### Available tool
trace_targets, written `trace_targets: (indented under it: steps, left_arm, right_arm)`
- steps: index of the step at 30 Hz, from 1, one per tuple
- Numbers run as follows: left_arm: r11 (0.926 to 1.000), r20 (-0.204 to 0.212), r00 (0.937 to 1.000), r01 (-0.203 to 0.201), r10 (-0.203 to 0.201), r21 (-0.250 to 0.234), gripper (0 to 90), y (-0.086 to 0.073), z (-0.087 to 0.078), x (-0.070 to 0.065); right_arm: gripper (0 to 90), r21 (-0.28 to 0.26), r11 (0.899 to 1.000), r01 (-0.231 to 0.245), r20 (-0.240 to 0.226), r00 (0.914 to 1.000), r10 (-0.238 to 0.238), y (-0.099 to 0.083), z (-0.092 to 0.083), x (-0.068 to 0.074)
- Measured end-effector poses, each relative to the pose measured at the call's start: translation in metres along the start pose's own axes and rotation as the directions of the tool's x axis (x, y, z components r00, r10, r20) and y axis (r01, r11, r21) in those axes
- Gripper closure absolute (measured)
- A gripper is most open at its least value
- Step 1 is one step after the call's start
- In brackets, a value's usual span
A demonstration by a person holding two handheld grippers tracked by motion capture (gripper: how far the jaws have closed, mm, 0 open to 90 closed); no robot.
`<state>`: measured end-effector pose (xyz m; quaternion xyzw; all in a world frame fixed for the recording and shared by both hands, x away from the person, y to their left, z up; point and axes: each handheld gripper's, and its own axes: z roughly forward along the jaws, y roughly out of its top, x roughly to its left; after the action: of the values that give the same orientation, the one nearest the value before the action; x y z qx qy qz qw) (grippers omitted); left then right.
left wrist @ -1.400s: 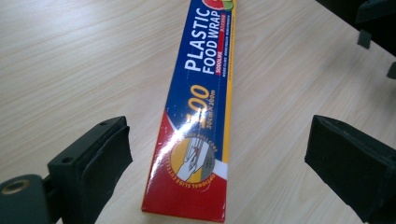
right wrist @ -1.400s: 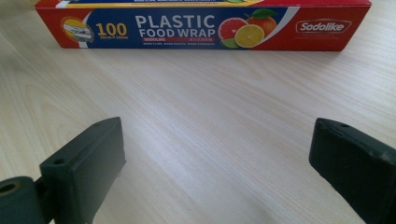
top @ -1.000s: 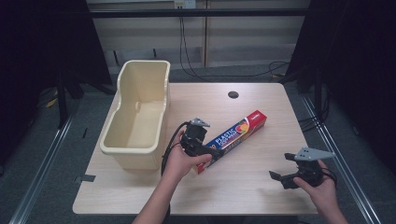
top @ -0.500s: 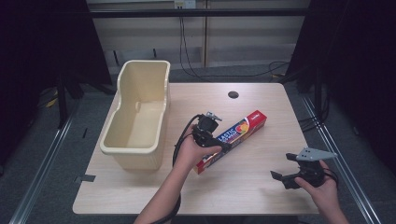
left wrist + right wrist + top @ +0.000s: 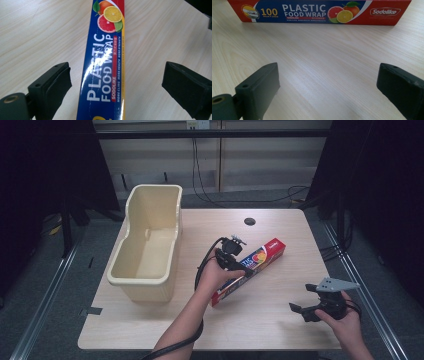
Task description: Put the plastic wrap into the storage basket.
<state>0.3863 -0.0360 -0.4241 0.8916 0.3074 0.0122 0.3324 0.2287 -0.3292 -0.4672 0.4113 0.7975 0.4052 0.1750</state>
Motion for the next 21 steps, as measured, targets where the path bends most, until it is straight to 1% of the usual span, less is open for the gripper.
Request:
trace_targets:
  steps: [1,2,3,4,5,7,10,11,13,14,16,17,19,21]
  left_arm:
    - [1.0,0.003,1.0,-0.001,0.001,0.009,8.1,0.001,0.003,0.002]
    - [0.9999,-0.004,0.9999,0.01,-0.01,0.012,8.1,0.001,0.005,0.002]
    - [0.9997,-0.003,0.9999,0.013,-0.013,0.018,8.1,0.002,0.008,0.003]
    - [0.9995,0.0,1.0,0.007,-0.007,0.03,8.1,0.002,0.009,0.004]
    - [0.9994,-0.004,0.9999,0.017,-0.017,0.031,8.2,0.003,0.011,0.004]
    - [0.999,-0.003,1.0,0.01,-0.01,0.044,8.2,0.004,0.014,0.006]
    - [0.9979,-0.015,0.9999,0.006,-0.005,0.065,8.3,0.007,0.019,0.005]
    - [0.9982,-0.014,0.9998,0.017,-0.016,0.057,8.3,0.007,0.021,0.005]
    - [0.9972,-0.011,0.9999,0.0,0.001,0.075,8.3,0.009,0.023,0.006]
    - [0.9974,-0.016,0.9998,0.014,-0.012,0.07,8.3,0.01,0.024,0.006]
    - [0.9971,-0.015,0.9999,0.005,-0.004,0.076,8.5,0.012,0.026,0.007]
    - [0.9968,-0.015,0.9998,0.012,-0.011,0.079,9.0,0.012,0.026,0.006]
    - [0.9959,-0.014,0.9999,0.002,0.0,0.09,9.0,0.014,0.028,0.007]
    - [0.9951,-0.009,1.0,0.001,0.0,0.098,9.7,0.016,0.03,0.007]
  right_arm:
    - [4.2,0.0,1.0,0.0,0.0,1.0,0.0,0.0,0.0,0.0]
    - [4.2,0.0,1.0,0.0,-0.001,1.0,0.0,0.001,0.0,0.0]
    - [4.2,-0.001,1.0,-0.001,-0.001,1.0,0.001,0.001,0.001,0.0]
    - [4.2,-0.004,1.0,0.004,-0.002,1.0,-0.004,0.001,0.001,0.0]
    - [4.2,-0.005,1.0,0.006,-0.003,1.0,-0.006,0.001,0.001,0.0]
    - [4.2,-0.003,1.0,-0.002,-0.004,1.0,0.002,0.002,0.001,0.0]
    - [4.2,-0.002,1.0,0.002,-0.007,1.0,-0.002,0.002,0.002,0.0]
    - [4.2,0.002,1.0,0.005,-0.009,0.9999,-0.005,0.002,0.002,0.0]
    - [4.2,0.002,1.0,0.005,-0.011,0.9999,-0.005,0.002,0.002,0.0]
    - [4.2,0.0,1.0,0.002,-0.007,1.0,-0.002,0.002,0.001,0.0]
    - [4.2,-0.006,1.0,0.001,-0.008,1.0,-0.001,0.002,0.001,-0.001]
    - [4.2,-0.005,1.0,-0.002,-0.004,1.0,0.002,0.002,0.0,-0.001]
    - [4.2,-0.006,1.0,-0.002,-0.002,1.0,0.001,0.002,0.0,-0.001]
    - [4.2,-0.008,1.0,-0.009,-0.005,0.9999,0.009,0.002,-0.001,-0.002]
